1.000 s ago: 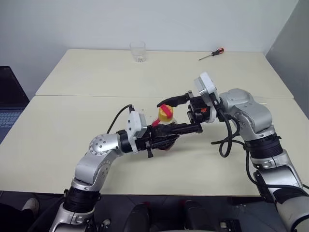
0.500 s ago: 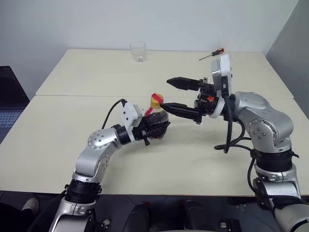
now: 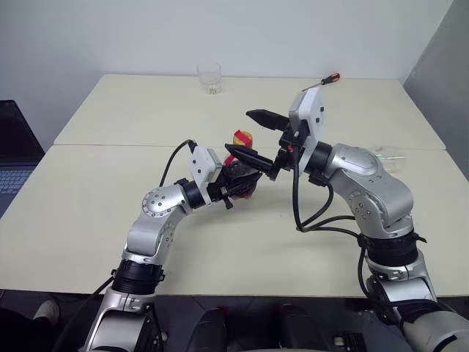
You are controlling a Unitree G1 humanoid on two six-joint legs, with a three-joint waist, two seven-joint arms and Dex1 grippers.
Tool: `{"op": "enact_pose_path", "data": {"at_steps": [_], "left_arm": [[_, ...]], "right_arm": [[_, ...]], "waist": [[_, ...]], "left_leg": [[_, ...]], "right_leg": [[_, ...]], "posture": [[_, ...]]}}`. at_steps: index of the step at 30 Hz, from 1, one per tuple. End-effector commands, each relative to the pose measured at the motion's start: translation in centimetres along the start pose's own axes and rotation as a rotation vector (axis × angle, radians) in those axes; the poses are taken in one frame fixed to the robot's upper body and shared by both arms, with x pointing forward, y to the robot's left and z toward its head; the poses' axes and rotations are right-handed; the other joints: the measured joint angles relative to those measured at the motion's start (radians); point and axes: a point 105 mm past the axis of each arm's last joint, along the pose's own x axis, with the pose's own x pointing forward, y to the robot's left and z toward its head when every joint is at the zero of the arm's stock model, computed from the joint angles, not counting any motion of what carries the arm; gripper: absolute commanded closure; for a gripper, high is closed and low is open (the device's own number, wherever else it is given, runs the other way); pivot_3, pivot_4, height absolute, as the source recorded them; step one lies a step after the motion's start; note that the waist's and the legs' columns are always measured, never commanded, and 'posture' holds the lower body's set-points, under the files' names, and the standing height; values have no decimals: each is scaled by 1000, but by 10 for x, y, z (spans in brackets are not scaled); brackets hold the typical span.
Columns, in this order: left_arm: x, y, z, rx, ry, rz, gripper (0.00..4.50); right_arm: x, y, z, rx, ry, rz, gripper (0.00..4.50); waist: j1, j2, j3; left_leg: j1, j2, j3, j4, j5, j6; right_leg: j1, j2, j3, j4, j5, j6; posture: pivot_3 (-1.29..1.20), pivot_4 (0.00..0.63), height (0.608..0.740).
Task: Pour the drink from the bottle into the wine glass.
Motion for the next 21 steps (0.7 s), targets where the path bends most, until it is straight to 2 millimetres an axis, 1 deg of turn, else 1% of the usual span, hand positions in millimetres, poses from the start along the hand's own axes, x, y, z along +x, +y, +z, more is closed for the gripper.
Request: {"op": "enact_pose_path", "data": {"at_steps": [1, 6, 9, 14, 21], "left_arm": [[6, 1, 19, 57, -60, -10, 2685], [6, -1, 20, 47, -70, -5, 2685], [1, -5, 19, 31, -68, -5, 2685], [-4, -12, 17, 5, -59, -2, 2685], [-6, -8, 19, -31, -67, 62, 2685]], "right_arm": [[5, -1, 15, -55, -47, -2, 38], [5, -6, 12, -53, -39, -17, 38], [2, -11, 11, -47, -29, -30, 38], [-5, -13, 8, -32, -15, -35, 38], [-17, -16, 2, -7, 7, -54, 38]], "waist": [[0, 0, 0], [-1, 0, 0], [-1, 0, 0], [0, 0, 0], [0, 0, 0]], "left_leg": [[0, 0, 0, 0, 0, 0], [0, 0, 0, 0, 0, 0], [0, 0, 0, 0, 0, 0], [0, 0, 0, 0, 0, 0], [0, 0, 0, 0, 0, 0]], "right_leg": [[0, 0, 0, 0, 0, 0], [0, 0, 0, 0, 0, 0], [0, 0, 0, 0, 0, 0], [0, 0, 0, 0, 0, 0], [0, 0, 0, 0, 0, 0]], "posture": [[0, 150, 740], [0, 150, 740], [0, 150, 740], [0, 150, 740], [0, 150, 740]]}}
